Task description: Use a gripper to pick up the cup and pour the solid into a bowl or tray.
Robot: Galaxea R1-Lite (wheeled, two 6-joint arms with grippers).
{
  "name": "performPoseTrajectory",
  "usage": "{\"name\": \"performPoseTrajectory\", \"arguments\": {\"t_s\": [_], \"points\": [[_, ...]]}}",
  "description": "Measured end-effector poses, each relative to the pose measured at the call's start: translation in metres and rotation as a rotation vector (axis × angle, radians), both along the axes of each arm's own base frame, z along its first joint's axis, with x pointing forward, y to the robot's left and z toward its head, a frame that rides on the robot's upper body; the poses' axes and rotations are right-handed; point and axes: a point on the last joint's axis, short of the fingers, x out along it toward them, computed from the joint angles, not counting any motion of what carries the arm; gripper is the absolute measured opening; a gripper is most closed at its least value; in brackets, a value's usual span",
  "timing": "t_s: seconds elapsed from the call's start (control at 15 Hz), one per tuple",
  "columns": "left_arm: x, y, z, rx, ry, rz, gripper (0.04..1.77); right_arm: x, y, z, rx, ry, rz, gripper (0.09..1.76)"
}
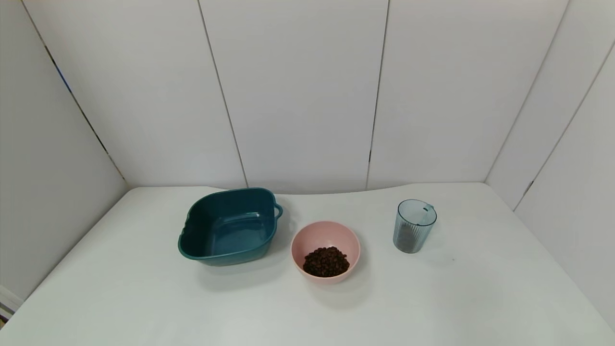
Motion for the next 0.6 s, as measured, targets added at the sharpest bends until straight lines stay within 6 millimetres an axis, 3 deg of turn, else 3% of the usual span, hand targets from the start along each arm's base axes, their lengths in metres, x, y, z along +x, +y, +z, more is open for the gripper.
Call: {"name": "performPoseTrajectory", "arguments": {"t_s": [0.2,0.6], "points": [[0.0000,0.0000,0.0000,0.000,0.000,0.000,1.72,0.0030,-0.0010,-0.0148,0.001,0.086,-0.046,1.70],[0.0000,0.0000,0.0000,0.000,0.000,0.000,1.72,0.0033,-0.0012,-0.0160,0.002,0.090,-0.049,1.70]]}}
